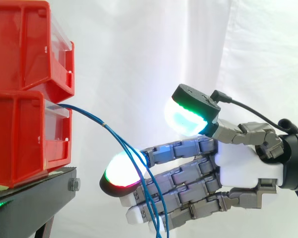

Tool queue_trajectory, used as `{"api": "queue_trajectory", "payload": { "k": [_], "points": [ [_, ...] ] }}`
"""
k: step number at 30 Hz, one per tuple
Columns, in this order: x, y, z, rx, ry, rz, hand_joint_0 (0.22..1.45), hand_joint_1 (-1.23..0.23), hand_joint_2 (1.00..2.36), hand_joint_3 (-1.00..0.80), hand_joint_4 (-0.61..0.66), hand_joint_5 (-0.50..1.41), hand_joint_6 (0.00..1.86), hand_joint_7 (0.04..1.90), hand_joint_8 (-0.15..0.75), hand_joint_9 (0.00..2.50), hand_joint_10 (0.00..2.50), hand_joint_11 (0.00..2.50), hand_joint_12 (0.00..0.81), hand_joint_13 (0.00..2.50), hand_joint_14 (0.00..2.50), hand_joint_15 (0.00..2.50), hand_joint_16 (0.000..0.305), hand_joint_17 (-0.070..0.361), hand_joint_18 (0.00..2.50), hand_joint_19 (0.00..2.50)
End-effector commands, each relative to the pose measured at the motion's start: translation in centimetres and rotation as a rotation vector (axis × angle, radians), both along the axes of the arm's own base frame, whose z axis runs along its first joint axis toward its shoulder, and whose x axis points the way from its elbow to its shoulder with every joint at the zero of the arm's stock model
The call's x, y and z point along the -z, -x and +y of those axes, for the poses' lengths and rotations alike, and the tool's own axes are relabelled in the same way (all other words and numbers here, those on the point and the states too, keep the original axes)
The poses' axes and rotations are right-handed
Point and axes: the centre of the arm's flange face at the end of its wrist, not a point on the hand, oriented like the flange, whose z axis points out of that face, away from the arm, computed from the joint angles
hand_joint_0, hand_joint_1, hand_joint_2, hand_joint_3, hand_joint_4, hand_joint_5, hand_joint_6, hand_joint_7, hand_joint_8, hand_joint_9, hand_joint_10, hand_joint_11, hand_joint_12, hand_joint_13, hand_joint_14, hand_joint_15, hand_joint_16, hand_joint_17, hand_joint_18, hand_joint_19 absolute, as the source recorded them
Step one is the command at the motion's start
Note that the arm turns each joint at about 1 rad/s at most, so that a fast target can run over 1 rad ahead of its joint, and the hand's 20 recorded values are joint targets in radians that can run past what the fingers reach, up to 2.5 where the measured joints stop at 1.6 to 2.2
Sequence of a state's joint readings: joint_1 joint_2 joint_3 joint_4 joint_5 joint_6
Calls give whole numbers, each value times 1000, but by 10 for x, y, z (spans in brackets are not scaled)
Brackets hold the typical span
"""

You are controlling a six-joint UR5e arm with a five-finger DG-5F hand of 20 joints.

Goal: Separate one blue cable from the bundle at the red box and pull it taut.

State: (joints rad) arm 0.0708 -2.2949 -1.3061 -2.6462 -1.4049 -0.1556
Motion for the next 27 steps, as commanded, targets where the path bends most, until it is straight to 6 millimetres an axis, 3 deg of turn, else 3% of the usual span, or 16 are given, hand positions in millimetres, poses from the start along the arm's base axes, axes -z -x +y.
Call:
{"api": "queue_trajectory", "payload": {
  "k": [1, 3, 11, 17, 27],
  "points": [
    [15, -5, 2, -8, -15, -8, 503, -595, 1000, -500, 229, -228, 502, 748, 300, 354, 6, 285, 381, 374, 9, 268, 55, 124, 237, 459],
    [24, -11, 4, -25, -36, -19, 503, -595, 1000, -500, 234, -227, 502, 752, 301, 354, 6, 279, 382, 381, 10, 281, 55, 125, 244, 469],
    [21, -12, 6, -39, -42, -24, 508, -602, 1000, -500, 247, -221, 502, 767, 304, 372, 7, 302, 385, 407, 10, 301, 55, 124, 265, 482],
    [38, -21, 5, -83, -41, -82, 515, -611, 1000, -500, 261, -211, 502, 807, 305, 391, 8, 339, 385, 425, 11, 317, 55, 123, 284, 499],
    [26, -29, 6, -102, -99, -101, 537, -663, 1000, -500, 272, -197, 502, 885, 304, 413, 8, 358, 378, 446, 12, 334, 53, 120, 309, 517]
  ]
}}
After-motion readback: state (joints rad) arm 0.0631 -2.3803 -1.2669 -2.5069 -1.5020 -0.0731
